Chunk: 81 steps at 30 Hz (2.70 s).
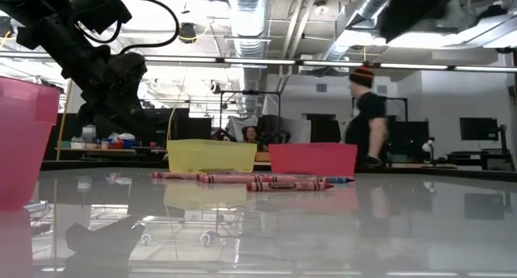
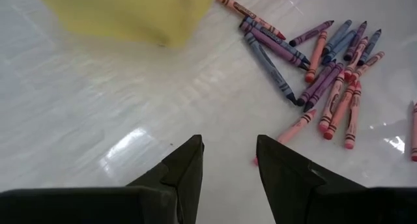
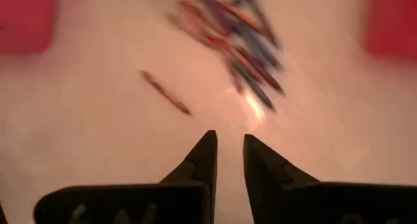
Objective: Sort crayons
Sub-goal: Put the red crayon into the pink bin
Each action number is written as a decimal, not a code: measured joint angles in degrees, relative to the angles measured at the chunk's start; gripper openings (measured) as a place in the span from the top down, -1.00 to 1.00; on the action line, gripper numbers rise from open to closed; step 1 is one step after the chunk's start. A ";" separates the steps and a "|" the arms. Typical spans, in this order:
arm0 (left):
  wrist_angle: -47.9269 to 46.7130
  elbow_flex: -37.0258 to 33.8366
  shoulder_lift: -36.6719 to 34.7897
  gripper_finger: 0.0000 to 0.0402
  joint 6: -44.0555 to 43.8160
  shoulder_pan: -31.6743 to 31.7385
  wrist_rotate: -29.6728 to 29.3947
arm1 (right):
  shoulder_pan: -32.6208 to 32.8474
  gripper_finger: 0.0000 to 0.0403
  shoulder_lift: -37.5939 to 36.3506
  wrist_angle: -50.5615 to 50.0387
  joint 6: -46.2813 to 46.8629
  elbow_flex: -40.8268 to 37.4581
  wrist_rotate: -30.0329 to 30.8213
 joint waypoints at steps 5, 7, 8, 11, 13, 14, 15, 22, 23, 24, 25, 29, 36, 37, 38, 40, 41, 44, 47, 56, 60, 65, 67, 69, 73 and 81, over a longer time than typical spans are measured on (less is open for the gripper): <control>0.00 0.00 0.00 0.34 0.04 0.00 -1.26 | -8.09 0.65 4.42 13.66 -20.60 0.00 -11.77; 0.00 -0.02 0.00 0.34 0.04 0.00 -1.84 | -10.42 0.65 6.27 16.05 -24.82 0.00 -16.04; -0.01 -0.02 0.00 0.34 0.05 0.00 -2.05 | -11.38 0.65 7.25 16.47 -26.25 0.00 -17.97; -0.01 -0.02 0.00 0.34 0.51 0.00 -2.48 | -13.44 0.65 10.21 17.46 -30.70 0.00 -22.37; -0.02 -0.02 -0.01 0.34 1.14 0.00 -2.45 | -14.08 0.65 12.01 17.83 -33.92 0.00 -23.50; -0.02 -0.02 0.00 0.34 1.34 0.00 -2.45 | -14.10 0.65 12.93 18.38 -35.68 0.00 -23.76; -0.02 -0.02 0.00 0.34 1.57 0.00 -2.45 | -14.10 0.65 13.79 19.07 -37.52 0.00 -24.22; -0.04 -0.02 0.00 0.34 2.64 0.00 -2.43 | -13.18 0.65 18.98 24.67 -47.19 0.00 -24.81; -0.04 -0.02 0.00 0.34 2.64 0.00 -2.41 | -13.09 0.65 19.67 25.02 -47.36 0.00 -24.79; -0.04 -0.02 -0.02 0.34 2.64 0.00 -2.43 | -13.14 0.65 20.27 25.16 -47.41 0.00 -24.81; -0.05 -0.02 -0.02 0.34 2.64 0.00 -2.41 | -13.13 0.65 20.78 25.38 -47.40 0.00 -24.81; -0.07 -0.02 0.00 0.34 2.64 0.00 -2.40 | -13.07 0.65 22.90 27.11 -49.94 0.00 -24.75; -0.71 -0.02 0.00 0.34 2.65 0.00 -1.89 | -12.26 0.65 24.48 28.28 -54.14 0.00 -24.72; -0.71 -0.02 0.00 0.34 2.65 0.00 -1.75 | -12.28 0.65 24.47 28.46 -54.14 0.00 -24.70; -0.73 -0.02 0.00 0.34 2.65 -0.01 -1.75 | -12.33 0.65 24.47 28.35 -54.24 0.00 -24.65; -0.74 -0.02 0.00 0.34 2.65 0.00 -1.76 | -12.39 0.65 24.49 28.20 -54.34 0.00 -24.48; -0.76 -0.02 0.00 0.34 2.64 -0.01 -1.81 | -12.41 0.65 24.47 28.25 -54.34 0.00 -24.33; -0.70 -0.02 0.00 0.34 2.64 0.00 -1.82 | -12.34 0.65 25.25 28.83 -54.52 0.00 -24.31; -0.68 -0.02 0.00 0.34 2.58 0.00 -1.84 | -12.06 0.65 26.07 28.86 -54.54 -0.07 -24.33; -0.50 -0.02 0.01 0.34 2.51 0.00 -1.91 | -12.00 0.65 27.28 29.28 -54.80 -0.07 -22.80; -0.50 -0.02 0.02 0.34 2.38 -0.01 -1.94 | -11.89 0.65 28.02 29.14 -54.80 -0.04 -22.82; -0.48 -0.02 0.02 0.34 2.38 0.00 -1.95 | -11.34 0.65 29.14 28.94 -54.78 -0.06 -22.85; -0.50 -0.02 0.02 0.34 2.38 0.00 -1.95 | -11.21 0.65 29.87 29.79 -54.77 0.03 -22.85; -0.48 -0.02 0.02 0.34 2.38 -0.02 -1.95 | -11.28 0.65 30.07 29.20 -54.74 0.07 -22.80; -0.50 -0.02 0.02 0.34 2.38 0.00 -1.95 | -11.30 0.65 31.29 28.21 -54.42 0.26 -22.77; -0.63 -0.02 0.02 0.34 2.38 -0.02 -1.82 | -10.82 0.67 33.44 25.50 -48.89 0.31 -20.05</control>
